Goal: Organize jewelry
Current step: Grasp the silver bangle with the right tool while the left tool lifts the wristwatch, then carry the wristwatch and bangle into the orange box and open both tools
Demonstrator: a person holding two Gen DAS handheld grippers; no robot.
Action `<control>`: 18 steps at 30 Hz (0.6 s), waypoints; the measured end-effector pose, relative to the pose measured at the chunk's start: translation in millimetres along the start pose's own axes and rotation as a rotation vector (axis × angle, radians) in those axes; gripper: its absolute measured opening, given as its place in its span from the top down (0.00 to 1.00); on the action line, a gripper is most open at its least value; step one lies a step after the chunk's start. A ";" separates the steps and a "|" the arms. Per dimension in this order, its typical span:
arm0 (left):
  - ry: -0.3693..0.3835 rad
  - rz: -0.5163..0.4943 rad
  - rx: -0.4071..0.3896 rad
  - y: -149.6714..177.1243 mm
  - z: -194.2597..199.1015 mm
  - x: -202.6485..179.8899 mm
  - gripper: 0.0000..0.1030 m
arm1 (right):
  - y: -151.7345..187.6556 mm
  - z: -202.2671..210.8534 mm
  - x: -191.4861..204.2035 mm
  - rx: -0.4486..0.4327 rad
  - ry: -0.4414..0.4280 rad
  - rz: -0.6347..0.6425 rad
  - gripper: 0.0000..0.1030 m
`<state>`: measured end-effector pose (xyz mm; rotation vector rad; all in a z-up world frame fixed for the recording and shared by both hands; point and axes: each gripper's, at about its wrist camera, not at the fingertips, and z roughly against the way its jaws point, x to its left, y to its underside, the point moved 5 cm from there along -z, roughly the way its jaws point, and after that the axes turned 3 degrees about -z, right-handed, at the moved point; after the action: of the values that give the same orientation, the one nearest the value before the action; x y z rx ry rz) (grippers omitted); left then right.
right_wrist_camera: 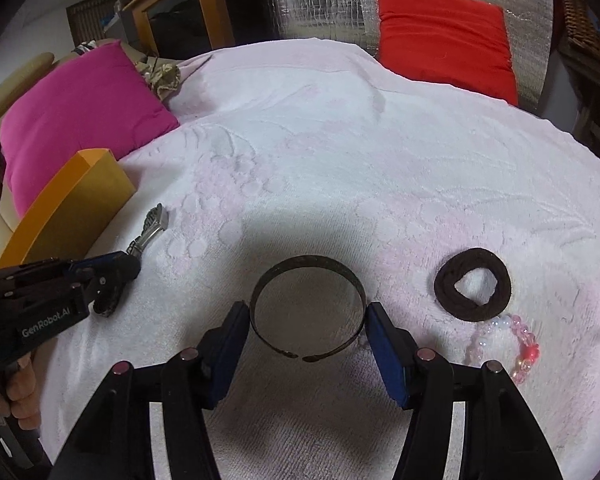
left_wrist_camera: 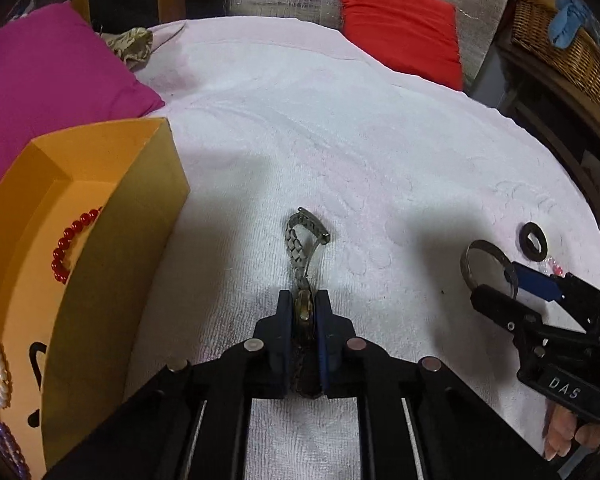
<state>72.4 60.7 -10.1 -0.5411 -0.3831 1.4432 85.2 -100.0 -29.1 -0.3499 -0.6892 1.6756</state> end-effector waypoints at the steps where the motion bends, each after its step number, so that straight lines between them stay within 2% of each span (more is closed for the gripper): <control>1: 0.007 0.006 -0.003 -1.2 0.7 -1.9 0.89 | -0.6 1.1 -0.9 -0.002 -0.008 -0.011 0.39; 7: 0.126 0.077 -0.087 -11.2 35.0 -0.8 0.89 | -9.9 18.0 -0.8 -0.065 -0.073 -0.064 0.39; 13: 0.275 0.148 -0.248 -17.5 98.6 3.0 0.89 | -16.6 36.6 5.1 -0.122 -0.107 -0.076 0.39; 18: 0.308 0.180 -0.370 -16.3 147.5 13.9 0.89 | -20.6 59.1 11.9 -0.182 -0.125 -0.073 0.39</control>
<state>5.2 91.2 119.4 -1.1057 -0.3621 1.4376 64.5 -101.4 31.1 -0.3461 -0.9399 1.5788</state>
